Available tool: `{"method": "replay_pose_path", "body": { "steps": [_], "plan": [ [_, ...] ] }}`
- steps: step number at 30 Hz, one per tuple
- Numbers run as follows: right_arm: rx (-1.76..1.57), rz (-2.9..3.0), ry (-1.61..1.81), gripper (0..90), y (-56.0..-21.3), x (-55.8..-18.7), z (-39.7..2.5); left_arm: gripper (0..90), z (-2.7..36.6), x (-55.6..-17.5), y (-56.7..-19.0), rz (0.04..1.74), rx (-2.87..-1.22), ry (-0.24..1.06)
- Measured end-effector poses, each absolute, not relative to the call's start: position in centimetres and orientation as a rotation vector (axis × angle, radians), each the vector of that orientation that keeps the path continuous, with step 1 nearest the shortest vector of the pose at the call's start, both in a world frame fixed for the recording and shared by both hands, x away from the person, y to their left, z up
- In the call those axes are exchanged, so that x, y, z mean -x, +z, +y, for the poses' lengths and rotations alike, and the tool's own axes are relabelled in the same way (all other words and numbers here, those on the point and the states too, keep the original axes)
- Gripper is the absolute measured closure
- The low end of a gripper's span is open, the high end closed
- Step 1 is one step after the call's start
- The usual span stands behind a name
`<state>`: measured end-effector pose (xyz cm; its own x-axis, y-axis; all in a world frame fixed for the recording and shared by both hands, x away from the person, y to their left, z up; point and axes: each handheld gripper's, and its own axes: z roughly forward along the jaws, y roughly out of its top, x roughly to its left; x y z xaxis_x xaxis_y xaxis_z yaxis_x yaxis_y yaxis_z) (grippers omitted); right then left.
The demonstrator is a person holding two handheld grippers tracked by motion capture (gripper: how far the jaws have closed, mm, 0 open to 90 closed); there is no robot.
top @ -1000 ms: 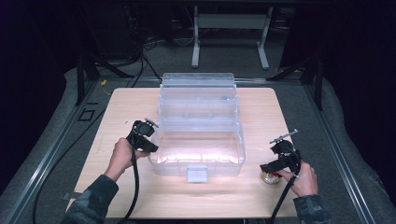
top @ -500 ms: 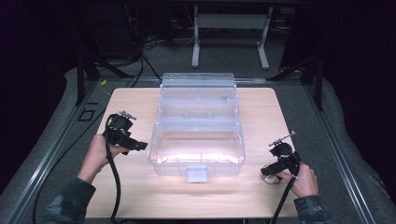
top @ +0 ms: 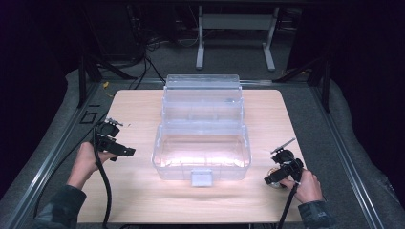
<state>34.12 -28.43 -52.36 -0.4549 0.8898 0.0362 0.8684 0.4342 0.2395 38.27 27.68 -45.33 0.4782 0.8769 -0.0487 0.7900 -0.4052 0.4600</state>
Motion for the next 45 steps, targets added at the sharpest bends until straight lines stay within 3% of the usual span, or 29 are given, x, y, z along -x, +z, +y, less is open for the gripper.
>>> {"method": "replay_pose_path", "body": {
  "steps": [4,10,18,45],
  "plan": [
    [-1.575,2.578,0.328,13.8,-52.6,-34.1,-28.3,7.1,27.9,-38.4,-46.3,1.399,-2.309,0.254],
    [-1.569,2.559,0.291,19.2,-53.0,-34.0,-28.1,6.8,28.0,-38.9,-46.9,1.402,-2.314,0.246],
    [-1.564,2.560,0.320,20.0,-52.7,-34.1,-28.4,7.8,28.4,-38.8,-47.5,1.405,-2.324,0.225],
    [-1.415,2.573,0.329,20.1,-45.4,-35.2,-26.7,3.3,28.6,-39.7,-47.6,1.408,-2.368,0.192]
  ]
}}
